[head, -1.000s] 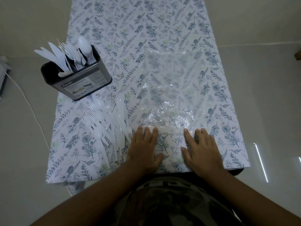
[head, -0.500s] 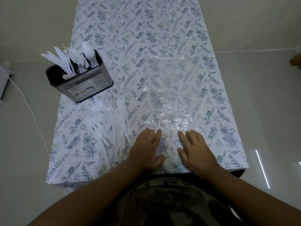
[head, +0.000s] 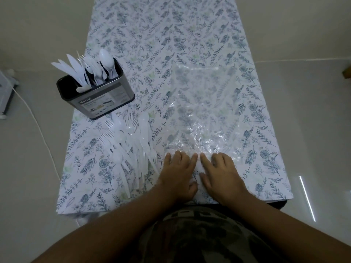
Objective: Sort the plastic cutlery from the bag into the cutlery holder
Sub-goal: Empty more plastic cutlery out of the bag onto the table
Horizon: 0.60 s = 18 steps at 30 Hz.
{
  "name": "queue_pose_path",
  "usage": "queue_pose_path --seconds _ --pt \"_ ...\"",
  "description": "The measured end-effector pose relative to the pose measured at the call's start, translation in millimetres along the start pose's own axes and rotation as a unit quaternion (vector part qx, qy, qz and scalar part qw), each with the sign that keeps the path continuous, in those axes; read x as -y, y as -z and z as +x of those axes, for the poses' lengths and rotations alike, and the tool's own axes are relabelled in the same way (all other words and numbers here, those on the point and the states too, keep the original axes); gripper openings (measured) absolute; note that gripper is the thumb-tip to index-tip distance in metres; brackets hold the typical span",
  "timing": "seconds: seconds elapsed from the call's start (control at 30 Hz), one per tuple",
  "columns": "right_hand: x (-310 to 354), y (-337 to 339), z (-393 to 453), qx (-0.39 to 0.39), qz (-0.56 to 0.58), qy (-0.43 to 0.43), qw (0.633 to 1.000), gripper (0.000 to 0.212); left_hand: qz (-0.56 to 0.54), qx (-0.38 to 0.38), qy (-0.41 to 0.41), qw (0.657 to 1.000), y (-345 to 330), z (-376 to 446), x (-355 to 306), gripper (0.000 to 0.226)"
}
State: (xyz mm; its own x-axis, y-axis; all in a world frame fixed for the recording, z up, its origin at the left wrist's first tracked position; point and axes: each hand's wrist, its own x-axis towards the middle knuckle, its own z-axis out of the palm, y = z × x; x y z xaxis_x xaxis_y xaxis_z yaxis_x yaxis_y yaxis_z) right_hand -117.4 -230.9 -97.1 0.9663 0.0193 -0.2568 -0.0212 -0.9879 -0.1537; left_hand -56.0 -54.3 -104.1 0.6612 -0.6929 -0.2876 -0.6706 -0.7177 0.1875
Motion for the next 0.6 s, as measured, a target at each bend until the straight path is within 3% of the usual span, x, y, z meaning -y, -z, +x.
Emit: queue_pose_path --seconds 0.2,0.33,0.47,0.6 --pt "15 12 12 0.014 0.002 0.033 0.999 0.055 -0.017 -0.033 -0.002 0.999 -1 2 0 0.079" --pt "12 5 10 0.009 -0.020 0.059 0.998 0.061 -0.069 -0.060 -0.027 0.995 0 -2 12 0.076" --pt "16 10 18 -0.039 -0.002 0.038 0.999 0.036 -0.126 -0.046 -0.018 0.991 11 -10 20 0.068" --pt "26 16 40 -0.051 0.060 0.070 0.994 0.031 -0.230 -0.087 0.022 0.969 21 -27 29 0.051"
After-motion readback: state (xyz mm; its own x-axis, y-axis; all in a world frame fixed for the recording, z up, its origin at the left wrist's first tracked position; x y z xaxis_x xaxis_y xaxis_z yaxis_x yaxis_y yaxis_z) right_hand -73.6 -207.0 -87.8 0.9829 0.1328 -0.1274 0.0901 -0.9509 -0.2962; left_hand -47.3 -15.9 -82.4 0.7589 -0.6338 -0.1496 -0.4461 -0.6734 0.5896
